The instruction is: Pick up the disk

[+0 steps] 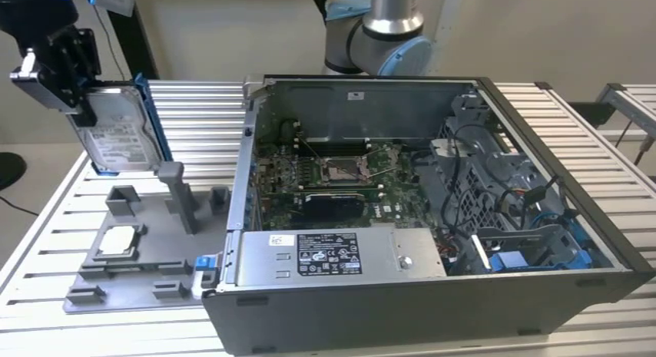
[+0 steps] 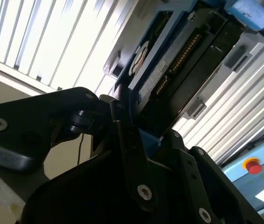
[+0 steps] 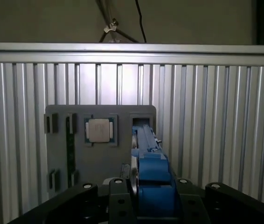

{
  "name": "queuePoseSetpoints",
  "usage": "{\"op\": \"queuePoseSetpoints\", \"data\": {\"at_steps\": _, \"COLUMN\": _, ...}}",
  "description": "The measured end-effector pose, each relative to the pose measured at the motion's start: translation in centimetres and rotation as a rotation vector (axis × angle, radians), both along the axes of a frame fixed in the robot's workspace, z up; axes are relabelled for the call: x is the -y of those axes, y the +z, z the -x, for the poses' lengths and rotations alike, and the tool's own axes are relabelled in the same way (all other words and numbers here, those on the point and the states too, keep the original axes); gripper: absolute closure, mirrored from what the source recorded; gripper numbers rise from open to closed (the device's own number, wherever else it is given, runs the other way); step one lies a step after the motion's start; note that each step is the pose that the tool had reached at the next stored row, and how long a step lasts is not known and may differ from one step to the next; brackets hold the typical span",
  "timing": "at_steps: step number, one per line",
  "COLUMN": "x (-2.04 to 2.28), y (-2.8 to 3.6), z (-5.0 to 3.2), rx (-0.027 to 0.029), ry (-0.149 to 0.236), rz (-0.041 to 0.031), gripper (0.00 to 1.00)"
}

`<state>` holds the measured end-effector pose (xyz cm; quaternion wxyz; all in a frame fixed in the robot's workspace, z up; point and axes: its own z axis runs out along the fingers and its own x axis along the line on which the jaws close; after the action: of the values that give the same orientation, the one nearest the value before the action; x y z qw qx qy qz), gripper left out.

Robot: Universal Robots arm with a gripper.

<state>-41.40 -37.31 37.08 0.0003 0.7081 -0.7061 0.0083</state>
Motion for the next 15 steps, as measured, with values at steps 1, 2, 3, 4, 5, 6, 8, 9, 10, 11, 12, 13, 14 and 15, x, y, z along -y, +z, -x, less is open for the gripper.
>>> {"op": "queuePoseSetpoints", "data": {"at_steps": 1, "x": 0.0, "y": 0.47, "z": 0.0, "rx": -0.0001, "ry": 0.0, "rz": 0.0001, "gripper": 1.0}}
{"op": "queuePoseSetpoints", "data": {"at_steps": 2, "x": 0.0, "y": 0.9, "z": 0.0, "rx": 0.0, "ry": 0.0, "rz": 0.0, "gripper": 1.0}}
{"op": "queuePoseSetpoints", "data": {"at_steps": 3, "x": 0.0, "y": 1.37, "z": 0.0, "rx": -0.0001, "ry": 0.0, "rz": 0.0, "gripper": 1.0}}
{"op": "queuePoseSetpoints", "data": {"at_steps": 4, "x": 0.0, "y": 1.83, "z": 0.0, "rx": -0.0001, "ry": 0.0, "rz": 0.0001, "gripper": 1.0}}
{"op": "queuePoseSetpoints", "data": {"at_steps": 5, "x": 0.0, "y": 2.28, "z": 0.0, "rx": 0.0, "ry": 0.0, "rz": 0.0, "gripper": 1.0}}
{"op": "queuePoseSetpoints", "data": {"at_steps": 6, "x": 0.0, "y": 2.74, "z": 0.0, "rx": 0.0, "ry": 0.0, "rz": 0.0, "gripper": 1.0}}
{"op": "queuePoseSetpoints", "data": {"at_steps": 8, "x": 0.0, "y": 3.64, "z": 0.0, "rx": 0.0, "ry": 0.0, "rz": 0.0, "gripper": 1.0}}
{"op": "queuePoseSetpoints", "data": {"at_steps": 9, "x": 0.0, "y": 4.09, "z": 0.0, "rx": -0.0001, "ry": 0.0, "rz": 0.0, "gripper": 1.0}}
{"op": "queuePoseSetpoints", "data": {"at_steps": 10, "x": 0.0, "y": 4.54, "z": 0.0, "rx": -0.0002, "ry": 0.0, "rz": 0.0001, "gripper": 1.0}}
{"op": "queuePoseSetpoints", "data": {"at_steps": 11, "x": 0.0, "y": 5.0, "z": 0.0, "rx": -0.0001, "ry": 0.0, "rz": 0.0001, "gripper": 1.0}}
{"op": "queuePoseSetpoints", "data": {"at_steps": 12, "x": 0.0, "y": 5.45, "z": 0.0, "rx": -0.0001, "ry": 0.0, "rz": 0.0001, "gripper": 1.0}}
{"op": "queuePoseSetpoints", "data": {"at_steps": 13, "x": 0.0, "y": 5.93, "z": 0.0, "rx": 0.0, "ry": 0.0, "rz": 0.0, "gripper": 1.0}}
{"op": "queuePoseSetpoints", "data": {"at_steps": 14, "x": 0.0, "y": 6.38, "z": 0.0, "rx": 0.0, "ry": 0.0, "rz": 0.0, "gripper": 1.0}}
{"op": "queuePoseSetpoints", "data": {"at_steps": 15, "x": 0.0, "y": 6.83, "z": 0.0, "rx": -0.0001, "ry": 0.0, "rz": 0.0001, "gripper": 1.0}}
